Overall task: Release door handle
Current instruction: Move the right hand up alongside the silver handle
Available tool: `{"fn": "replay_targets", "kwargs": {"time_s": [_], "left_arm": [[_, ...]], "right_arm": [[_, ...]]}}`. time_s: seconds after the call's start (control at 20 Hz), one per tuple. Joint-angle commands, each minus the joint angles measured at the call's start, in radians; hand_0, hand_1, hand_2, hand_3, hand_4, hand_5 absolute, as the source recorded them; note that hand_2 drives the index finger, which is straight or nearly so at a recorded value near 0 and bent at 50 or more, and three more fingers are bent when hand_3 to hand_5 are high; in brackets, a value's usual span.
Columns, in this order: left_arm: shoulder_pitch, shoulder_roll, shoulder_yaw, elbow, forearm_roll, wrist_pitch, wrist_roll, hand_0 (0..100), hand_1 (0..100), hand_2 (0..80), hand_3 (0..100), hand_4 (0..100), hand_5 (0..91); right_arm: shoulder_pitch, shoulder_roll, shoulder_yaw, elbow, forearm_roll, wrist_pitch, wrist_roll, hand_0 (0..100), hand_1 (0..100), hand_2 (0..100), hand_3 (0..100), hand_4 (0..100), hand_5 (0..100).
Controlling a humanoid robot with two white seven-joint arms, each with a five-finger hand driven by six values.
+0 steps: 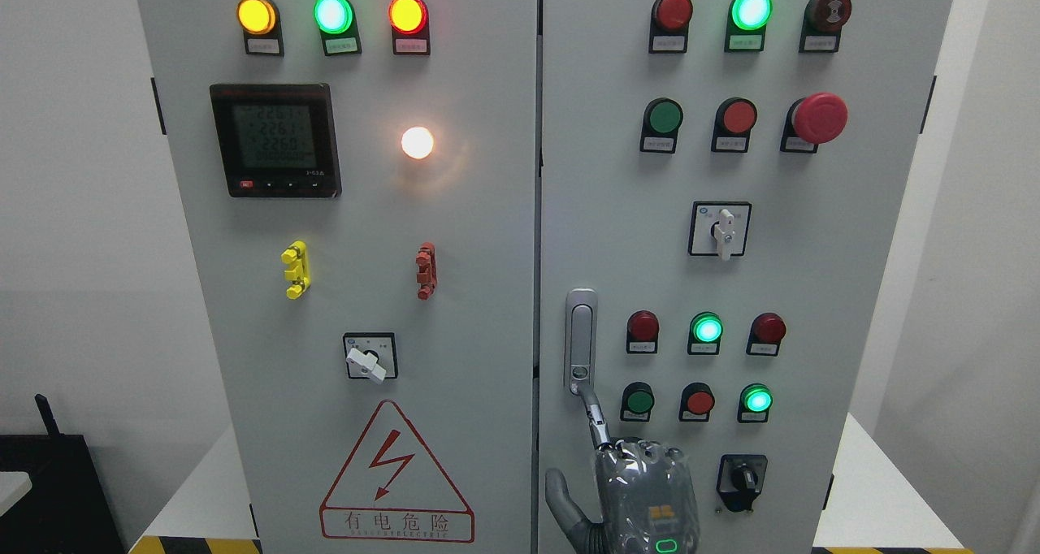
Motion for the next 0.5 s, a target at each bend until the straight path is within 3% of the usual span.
{"fn": "replay_targets", "kwargs": {"time_s": [0.0,0.45], "left_arm": [[-0.017,0.000,0.007,0.023,-0.029,0.000,-0.001,12,39,0.0,0,0,0.0],[-0.017,0.000,0.005,0.025,-0.029,0.000,-0.001,12,39,0.0,0,0,0.0]], "right_arm": [[0.000,0.001,0.000,0.006,0.000,0.001,0.001,41,38,7,100,100,97],[0.004,0.001,0.002,0.005,0.001,0.011,0.030,41,37,9,100,100,97]]}}
